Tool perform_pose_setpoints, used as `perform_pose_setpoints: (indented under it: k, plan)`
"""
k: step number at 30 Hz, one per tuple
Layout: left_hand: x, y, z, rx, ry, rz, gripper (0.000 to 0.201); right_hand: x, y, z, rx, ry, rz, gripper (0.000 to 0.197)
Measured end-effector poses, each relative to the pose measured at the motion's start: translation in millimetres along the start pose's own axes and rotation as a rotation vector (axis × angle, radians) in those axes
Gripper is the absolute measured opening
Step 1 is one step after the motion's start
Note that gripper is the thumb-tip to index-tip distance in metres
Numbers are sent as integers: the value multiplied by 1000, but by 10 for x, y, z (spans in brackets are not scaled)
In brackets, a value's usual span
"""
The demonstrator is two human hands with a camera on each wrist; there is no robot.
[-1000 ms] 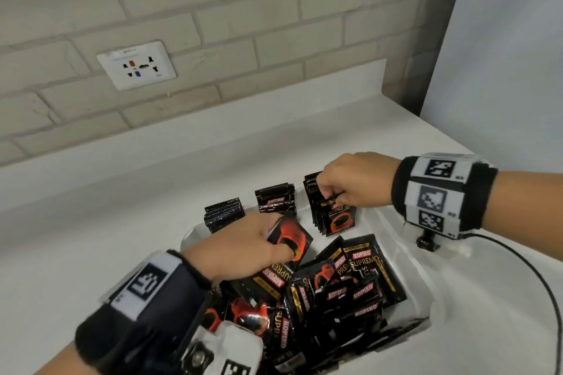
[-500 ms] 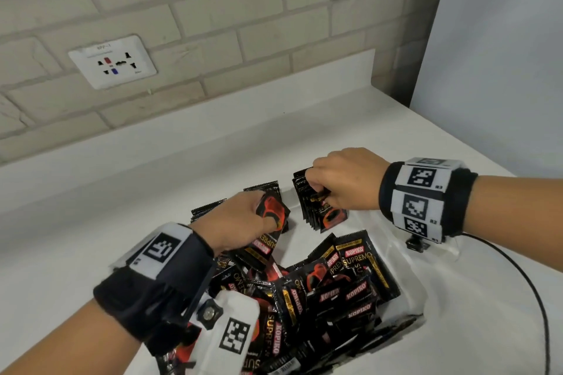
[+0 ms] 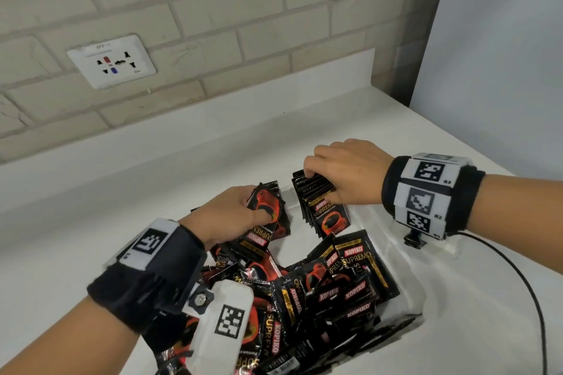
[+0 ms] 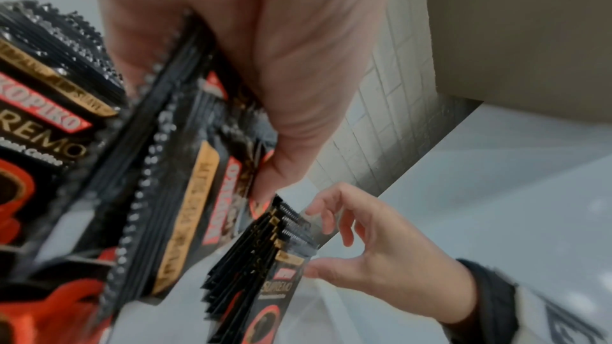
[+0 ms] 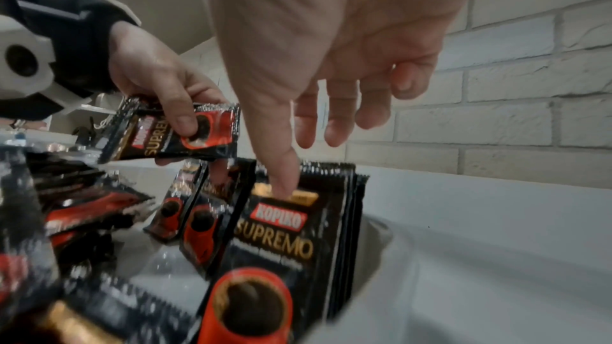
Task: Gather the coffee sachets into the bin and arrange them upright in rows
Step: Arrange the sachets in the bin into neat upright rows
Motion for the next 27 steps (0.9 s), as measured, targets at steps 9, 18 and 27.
perform_pose_setpoints:
  k: [9,18,27]
  plan:
    - [-211,35,-227,-320,-141,-719,47,135,284,-219,274,-190,1005,30]
    - [-378,-176,-308,-434,-198,-964,25,244,140,-310,391,-316,1612,18]
    - [-440,-33,-505,-558,-483,-457,22,4,126,-426,365,-435,1901,31]
Point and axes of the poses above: each hand's wrist, its own z-axis towards the middle knuckle, its own y-axis out of the back of the hand, x = y × z, the point moved 4 cm from there along z, towards the middle knuckle, and after that the axes turned 13 degrees about -y, right-handed, at the moved point
